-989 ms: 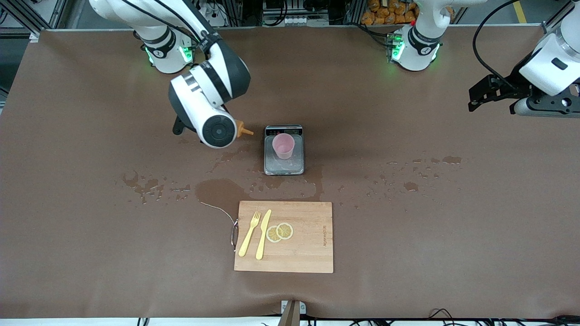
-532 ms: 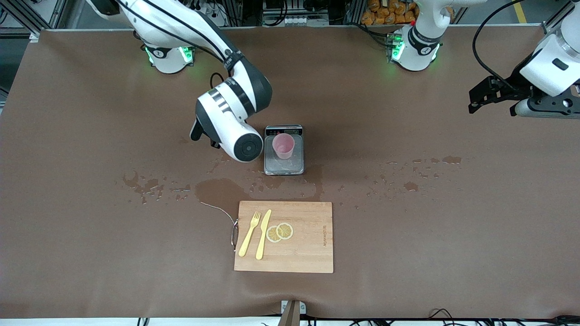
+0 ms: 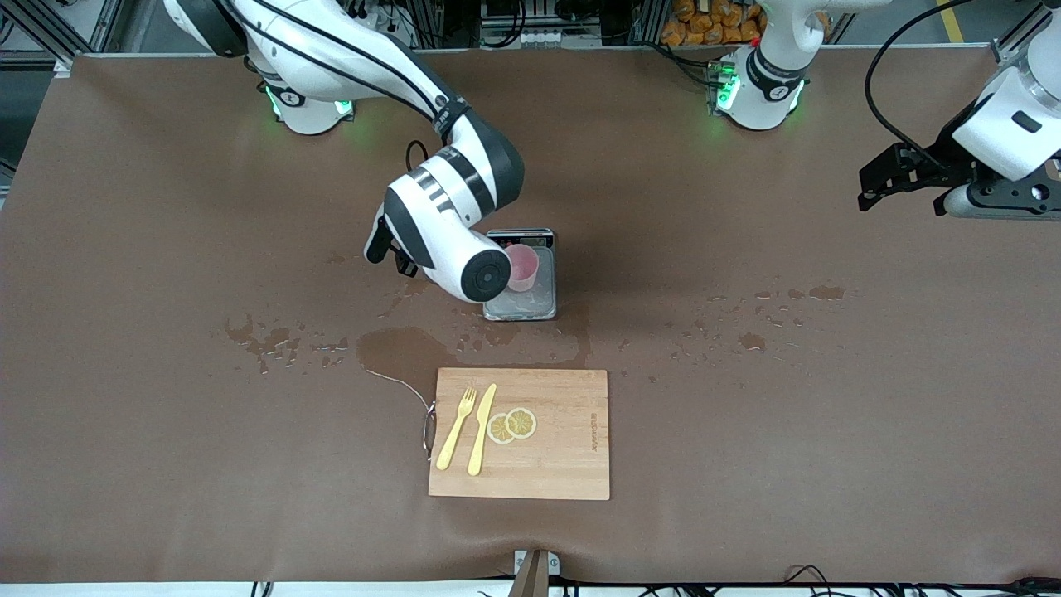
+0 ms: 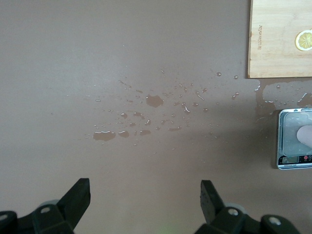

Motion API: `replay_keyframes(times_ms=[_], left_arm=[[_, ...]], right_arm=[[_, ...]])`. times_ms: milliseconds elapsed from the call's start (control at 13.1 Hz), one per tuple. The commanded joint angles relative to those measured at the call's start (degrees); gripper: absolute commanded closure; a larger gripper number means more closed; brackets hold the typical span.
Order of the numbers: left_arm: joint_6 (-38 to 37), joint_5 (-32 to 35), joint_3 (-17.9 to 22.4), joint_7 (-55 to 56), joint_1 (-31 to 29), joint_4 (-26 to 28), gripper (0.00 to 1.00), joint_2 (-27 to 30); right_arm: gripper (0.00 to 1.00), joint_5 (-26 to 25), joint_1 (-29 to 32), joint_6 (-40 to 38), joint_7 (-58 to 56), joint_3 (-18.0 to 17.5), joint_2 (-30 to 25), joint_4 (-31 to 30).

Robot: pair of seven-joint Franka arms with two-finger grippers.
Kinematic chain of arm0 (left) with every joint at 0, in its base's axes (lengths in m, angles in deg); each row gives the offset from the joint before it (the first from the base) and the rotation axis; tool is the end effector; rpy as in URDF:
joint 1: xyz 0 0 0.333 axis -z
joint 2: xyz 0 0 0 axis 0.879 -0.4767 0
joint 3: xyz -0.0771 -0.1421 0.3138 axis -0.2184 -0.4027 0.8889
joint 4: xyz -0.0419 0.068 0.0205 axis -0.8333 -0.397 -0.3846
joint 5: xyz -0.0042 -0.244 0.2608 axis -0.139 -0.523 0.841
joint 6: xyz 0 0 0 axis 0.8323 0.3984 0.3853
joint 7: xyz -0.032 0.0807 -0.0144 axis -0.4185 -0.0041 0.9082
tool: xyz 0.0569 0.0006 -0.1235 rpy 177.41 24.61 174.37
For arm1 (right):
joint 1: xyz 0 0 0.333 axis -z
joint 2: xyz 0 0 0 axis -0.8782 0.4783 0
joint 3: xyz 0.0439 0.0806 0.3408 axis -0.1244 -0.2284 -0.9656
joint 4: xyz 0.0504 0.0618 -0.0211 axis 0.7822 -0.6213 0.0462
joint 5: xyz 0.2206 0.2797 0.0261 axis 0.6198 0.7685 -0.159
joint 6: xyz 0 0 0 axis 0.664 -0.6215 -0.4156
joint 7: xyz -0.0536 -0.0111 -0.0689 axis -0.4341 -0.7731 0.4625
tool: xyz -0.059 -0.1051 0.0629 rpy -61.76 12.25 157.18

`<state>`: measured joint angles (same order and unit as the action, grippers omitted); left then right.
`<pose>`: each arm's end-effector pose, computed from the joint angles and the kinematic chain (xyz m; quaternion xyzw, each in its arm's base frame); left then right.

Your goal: Add sauce to pink cup with both arms

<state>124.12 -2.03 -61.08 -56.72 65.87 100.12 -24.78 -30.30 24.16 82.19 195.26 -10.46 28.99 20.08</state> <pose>0.4966 -0.0781 0.6433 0.9994 -0.0320 0.0042 0.0159 0.4989 0.3722 0.3413 0.5279 -0.7513 0.0379 0.3944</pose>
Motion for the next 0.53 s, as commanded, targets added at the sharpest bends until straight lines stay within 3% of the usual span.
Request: replay_keyframes(times_ms=[0, 76, 228, 456], left_arm=[[0.30, -0.72, 0.03, -0.03, -0.30, 0.17, 0.00, 0.32], [0.30, -0.72, 0.03, -0.03, -0.30, 0.17, 0.00, 0.32], [0.30, -0.72, 0.03, -0.11, -0.30, 0.17, 0.00, 0.32], [0.30, -0.72, 0.03, -0.11, -0.39, 0.17, 0.00, 0.32]], right_arm=[[0.71, -1.41, -1.06, -1.94, 0.86, 0.40, 2.34, 3.50], [0.80, -1.41, -1.14, -2.02, 0.86, 0.40, 2.60, 3.50], [0.89, -1.41, -1.41, -1.59, 0.86, 0.40, 2.87, 3.68], [0.90, -1.41, -1.41, -1.50, 0.78, 0.40, 2.96, 3.42]])
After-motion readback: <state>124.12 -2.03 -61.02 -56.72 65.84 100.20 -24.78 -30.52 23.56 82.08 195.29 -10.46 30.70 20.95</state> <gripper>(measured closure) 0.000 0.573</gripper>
